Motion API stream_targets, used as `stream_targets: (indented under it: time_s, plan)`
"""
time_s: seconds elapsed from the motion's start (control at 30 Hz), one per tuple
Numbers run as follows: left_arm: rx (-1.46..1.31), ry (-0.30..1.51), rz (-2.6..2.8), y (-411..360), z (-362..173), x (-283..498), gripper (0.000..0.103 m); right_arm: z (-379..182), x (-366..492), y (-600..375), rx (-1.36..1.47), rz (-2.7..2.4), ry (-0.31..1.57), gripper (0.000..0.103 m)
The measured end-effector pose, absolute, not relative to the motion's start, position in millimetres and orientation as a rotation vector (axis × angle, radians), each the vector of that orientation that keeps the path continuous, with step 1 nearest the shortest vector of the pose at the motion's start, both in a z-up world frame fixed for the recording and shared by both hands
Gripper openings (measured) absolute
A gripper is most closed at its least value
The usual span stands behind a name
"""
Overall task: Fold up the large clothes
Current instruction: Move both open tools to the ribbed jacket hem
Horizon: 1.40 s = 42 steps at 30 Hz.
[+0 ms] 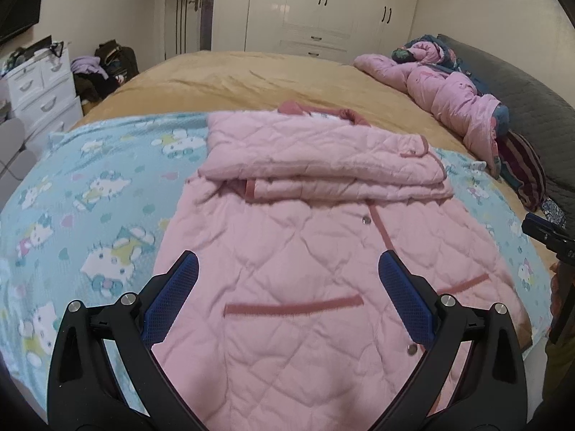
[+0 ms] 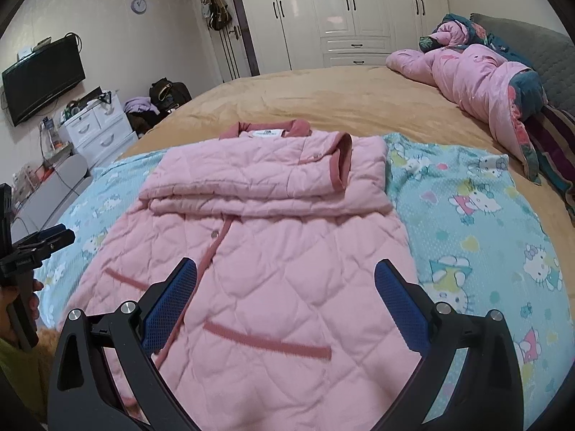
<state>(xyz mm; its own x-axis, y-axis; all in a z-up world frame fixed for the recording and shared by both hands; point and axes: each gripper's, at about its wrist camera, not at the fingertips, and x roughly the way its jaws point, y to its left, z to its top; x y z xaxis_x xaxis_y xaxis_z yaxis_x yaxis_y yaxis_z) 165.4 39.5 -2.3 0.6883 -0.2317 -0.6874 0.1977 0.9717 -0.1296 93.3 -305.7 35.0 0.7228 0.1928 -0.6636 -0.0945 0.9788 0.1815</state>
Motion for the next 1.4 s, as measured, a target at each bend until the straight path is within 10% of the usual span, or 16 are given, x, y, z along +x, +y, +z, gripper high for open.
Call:
stream_targets:
  time_s: [1.4]
  plan:
    - [-0.207, 1.052, -0.137, 144, -81, 98, 0.094, -29, 19, -336, 0.141, 0.138, 0.947, 0.099]
